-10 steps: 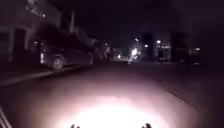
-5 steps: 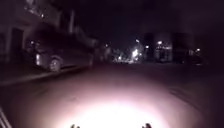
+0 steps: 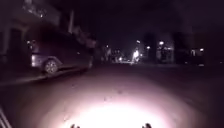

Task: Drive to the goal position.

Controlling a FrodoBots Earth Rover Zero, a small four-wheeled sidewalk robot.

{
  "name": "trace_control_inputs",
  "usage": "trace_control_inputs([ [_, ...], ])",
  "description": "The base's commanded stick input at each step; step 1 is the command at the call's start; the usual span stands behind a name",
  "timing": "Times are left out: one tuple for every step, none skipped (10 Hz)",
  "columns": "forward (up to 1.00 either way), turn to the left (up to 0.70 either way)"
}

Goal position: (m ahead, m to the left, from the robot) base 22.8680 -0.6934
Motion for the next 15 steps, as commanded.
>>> trace_control_inputs([
  [0.70,0.00],
  [0.70,0.00],
  [0.70,0.00],
  [0.70,0.00],
  [0.70,0.00],
  [0.70,0.00],
  [0.70,0.00],
  [0.70,0.00],
  [0.70,0.00],
  [0.70,0.00],
  [0.70,0.00],
  [0.70,0.00],
  [0.70,0.00],
  [0.70,0.00],
  [0.70,0.00],
])
